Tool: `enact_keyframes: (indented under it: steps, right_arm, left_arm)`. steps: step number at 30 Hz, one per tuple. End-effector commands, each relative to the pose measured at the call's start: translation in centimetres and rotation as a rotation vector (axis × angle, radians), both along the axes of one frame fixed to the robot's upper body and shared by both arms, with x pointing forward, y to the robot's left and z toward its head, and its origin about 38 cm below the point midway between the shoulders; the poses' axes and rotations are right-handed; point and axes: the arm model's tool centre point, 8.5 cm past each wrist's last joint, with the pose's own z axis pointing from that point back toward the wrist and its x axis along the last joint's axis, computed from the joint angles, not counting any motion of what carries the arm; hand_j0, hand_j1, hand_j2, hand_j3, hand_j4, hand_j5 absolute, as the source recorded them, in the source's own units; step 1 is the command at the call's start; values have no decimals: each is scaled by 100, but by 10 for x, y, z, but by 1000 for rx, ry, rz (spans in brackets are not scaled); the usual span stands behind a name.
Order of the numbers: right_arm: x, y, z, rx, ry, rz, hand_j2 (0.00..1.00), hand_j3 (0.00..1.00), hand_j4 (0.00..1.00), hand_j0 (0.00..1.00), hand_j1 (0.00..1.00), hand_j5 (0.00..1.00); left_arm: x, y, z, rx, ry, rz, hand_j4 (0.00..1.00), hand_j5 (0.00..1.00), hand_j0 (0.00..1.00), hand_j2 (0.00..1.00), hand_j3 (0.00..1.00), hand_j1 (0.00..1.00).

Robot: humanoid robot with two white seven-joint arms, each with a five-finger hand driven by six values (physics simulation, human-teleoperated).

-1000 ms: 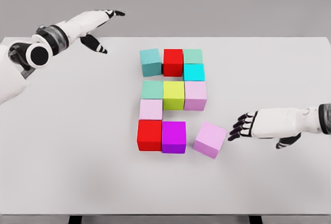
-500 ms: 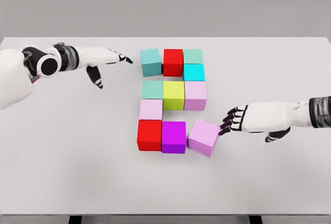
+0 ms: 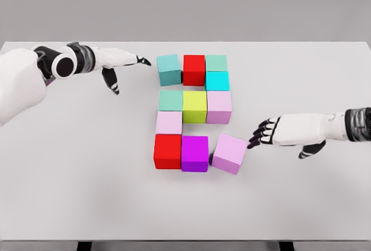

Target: Assemble the squares on the desktop into the number 2

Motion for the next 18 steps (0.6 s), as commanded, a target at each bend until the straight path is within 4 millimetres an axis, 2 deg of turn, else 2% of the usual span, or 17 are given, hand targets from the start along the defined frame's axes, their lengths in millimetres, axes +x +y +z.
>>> enact_keyframes:
  steps: [1,8,13,18]
  right_arm:
    - [0,6,-2,14,7,9,100,100,100,100,100,100]
    - [4,13,2,28,-6,19,100,100,100,100,100,100]
    - [5,15,3,37,-6,22,100,100,100,100,100,100]
    - [7,17,6,44,-13,25,100,100,100,100,100,100]
  left_arm:
    - [0,-11,-1,-11,2,-16,100,100,100,100,100,100]
    - [0,-13,0,-12,-2,-19,100,100,100,100,100,100]
    - [1,-22,-1,-18,1,-28,100,100,100,100,100,100]
    - [4,-22,7,-23,-14,-25,100,100,100,100,100,100]
